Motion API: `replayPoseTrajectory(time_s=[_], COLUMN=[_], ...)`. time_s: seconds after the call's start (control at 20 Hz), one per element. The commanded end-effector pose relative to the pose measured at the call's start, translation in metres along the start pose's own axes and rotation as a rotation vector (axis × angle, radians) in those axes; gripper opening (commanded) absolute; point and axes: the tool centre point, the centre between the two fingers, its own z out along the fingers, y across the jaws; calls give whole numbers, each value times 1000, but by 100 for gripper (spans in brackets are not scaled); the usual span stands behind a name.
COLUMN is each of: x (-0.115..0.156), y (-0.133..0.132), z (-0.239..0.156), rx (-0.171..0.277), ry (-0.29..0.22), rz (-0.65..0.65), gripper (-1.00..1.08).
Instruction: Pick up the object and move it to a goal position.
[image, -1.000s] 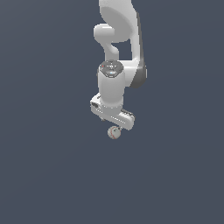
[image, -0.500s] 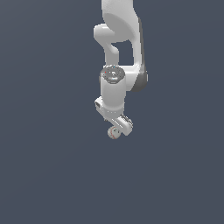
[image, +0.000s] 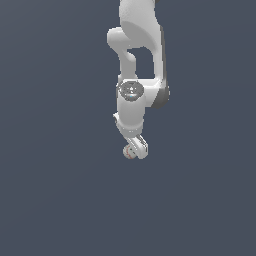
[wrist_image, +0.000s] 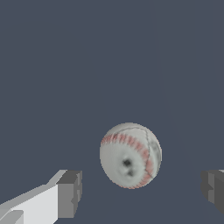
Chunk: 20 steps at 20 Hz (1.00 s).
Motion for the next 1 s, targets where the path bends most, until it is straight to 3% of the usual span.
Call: replayPoseTrajectory(time_s=[0.0, 0.4, 0.95], x=[-1, -3, -3], y=[0, 1, 1], z=[3, 9, 27], rx=[-2, -6, -6], ry=[0, -1, -1], rz=[46, 122, 126], gripper=[100, 100, 100])
